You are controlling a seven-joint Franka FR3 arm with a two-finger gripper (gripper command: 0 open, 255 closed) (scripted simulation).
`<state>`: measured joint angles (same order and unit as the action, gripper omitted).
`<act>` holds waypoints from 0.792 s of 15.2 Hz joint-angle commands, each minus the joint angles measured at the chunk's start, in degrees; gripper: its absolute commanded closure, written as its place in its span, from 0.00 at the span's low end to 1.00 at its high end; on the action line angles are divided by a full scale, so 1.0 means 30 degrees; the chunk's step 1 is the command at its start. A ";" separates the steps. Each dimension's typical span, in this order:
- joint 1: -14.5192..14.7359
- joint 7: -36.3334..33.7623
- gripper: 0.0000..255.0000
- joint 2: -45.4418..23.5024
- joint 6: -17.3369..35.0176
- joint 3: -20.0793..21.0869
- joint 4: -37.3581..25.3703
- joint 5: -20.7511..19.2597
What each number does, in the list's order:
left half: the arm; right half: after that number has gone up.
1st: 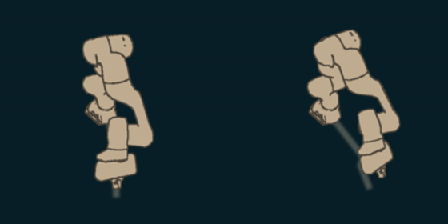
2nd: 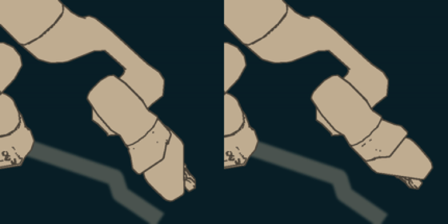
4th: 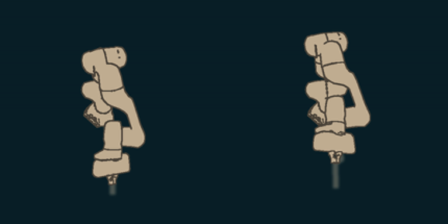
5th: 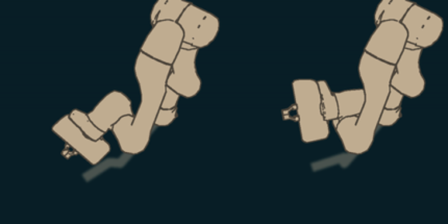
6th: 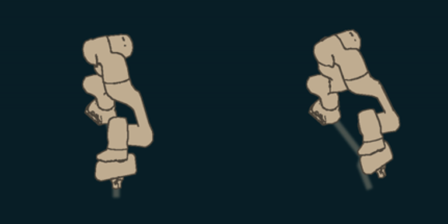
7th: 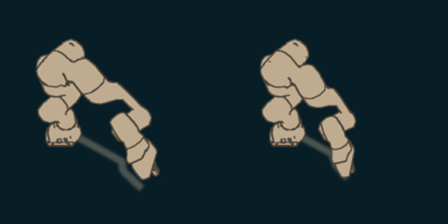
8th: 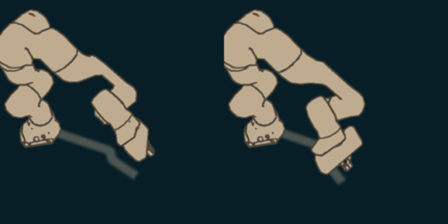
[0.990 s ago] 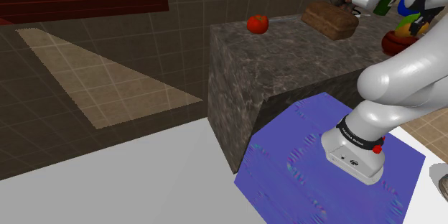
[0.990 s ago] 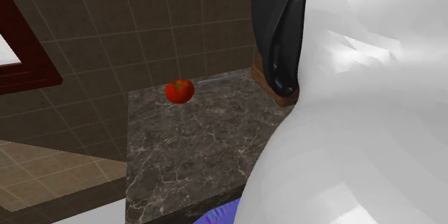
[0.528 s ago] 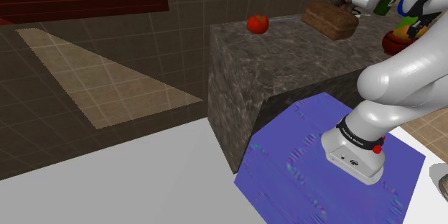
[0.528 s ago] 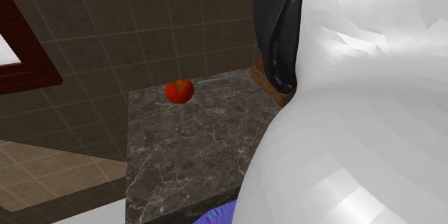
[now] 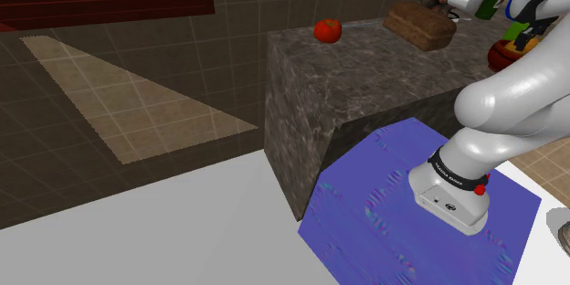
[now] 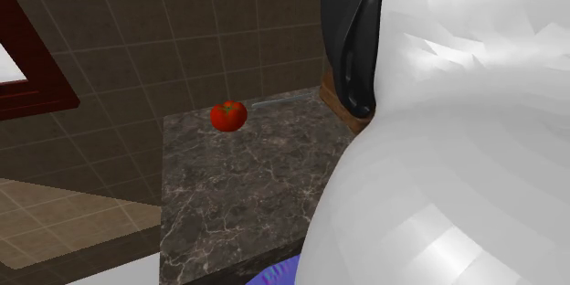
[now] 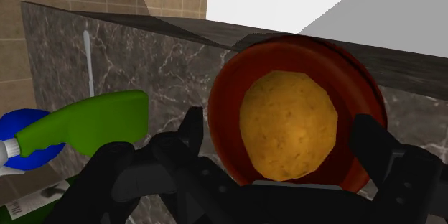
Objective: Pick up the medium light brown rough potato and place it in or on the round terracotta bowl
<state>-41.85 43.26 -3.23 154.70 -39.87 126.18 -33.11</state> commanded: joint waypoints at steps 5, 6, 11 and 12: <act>0.0575 -0.0976 0.00 0.2892 -0.2708 0.0513 0.0323 -0.1678; 0.0548 -0.0973 0.00 0.2890 -0.2707 0.0539 0.0323 -0.1673; 0.0532 -0.0971 0.00 0.2888 -0.2706 0.0556 0.0323 -0.1671; 0.0532 -0.0971 0.00 0.2888 -0.2706 0.0556 0.0323 -0.1671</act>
<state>-40.26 40.35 5.42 146.60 -38.21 127.14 -38.11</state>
